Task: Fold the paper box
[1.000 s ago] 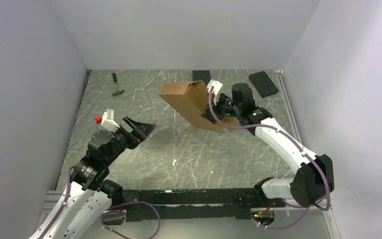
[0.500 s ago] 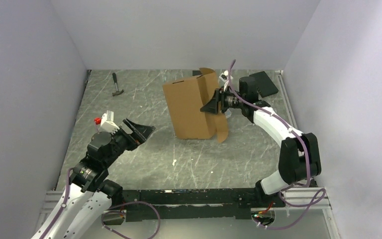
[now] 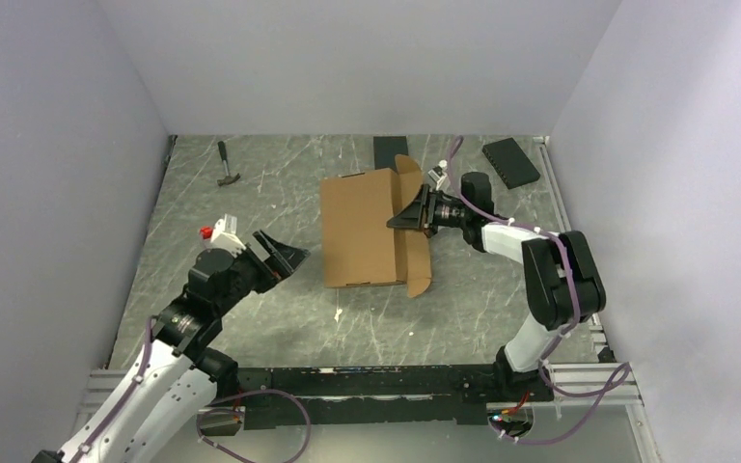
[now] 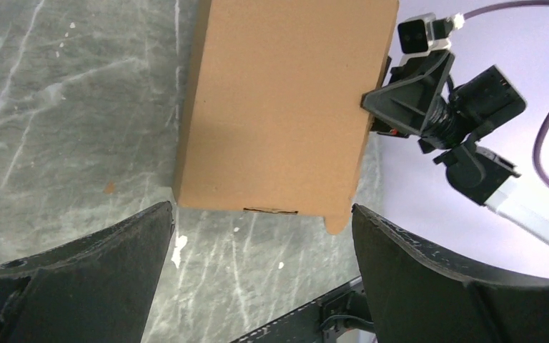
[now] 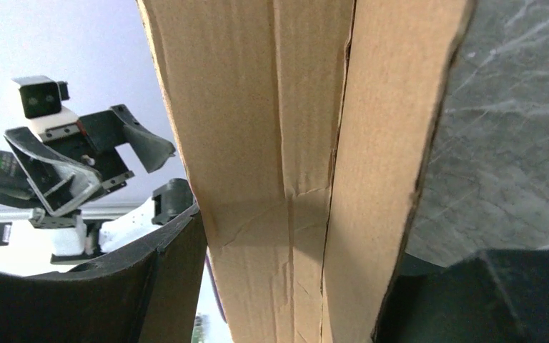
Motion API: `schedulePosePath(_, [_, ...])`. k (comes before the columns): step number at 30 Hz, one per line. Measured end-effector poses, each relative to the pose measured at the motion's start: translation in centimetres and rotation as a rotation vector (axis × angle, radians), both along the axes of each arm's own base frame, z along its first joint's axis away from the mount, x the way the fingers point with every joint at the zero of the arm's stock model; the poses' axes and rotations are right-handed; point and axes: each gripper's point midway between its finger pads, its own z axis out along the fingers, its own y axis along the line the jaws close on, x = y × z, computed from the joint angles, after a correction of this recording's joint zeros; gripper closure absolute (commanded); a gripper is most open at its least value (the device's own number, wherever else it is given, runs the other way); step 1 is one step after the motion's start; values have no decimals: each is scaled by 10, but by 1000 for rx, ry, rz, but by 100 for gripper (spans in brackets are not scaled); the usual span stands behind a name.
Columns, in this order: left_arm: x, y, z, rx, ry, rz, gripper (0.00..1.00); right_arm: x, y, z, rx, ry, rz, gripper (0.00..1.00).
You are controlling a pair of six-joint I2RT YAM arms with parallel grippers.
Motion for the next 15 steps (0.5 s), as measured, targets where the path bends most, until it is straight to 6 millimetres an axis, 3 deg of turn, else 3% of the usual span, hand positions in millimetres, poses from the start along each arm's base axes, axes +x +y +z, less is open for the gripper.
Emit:
schedulePosePath(8, [13, -3, -41, 183, 114, -51, 1, 4, 6, -32, 47, 152, -5, 52])
schedulePosePath(15, [35, -5, -51, 370, 149, -115, 1, -5, 21, -43, 49, 186, 30, 48])
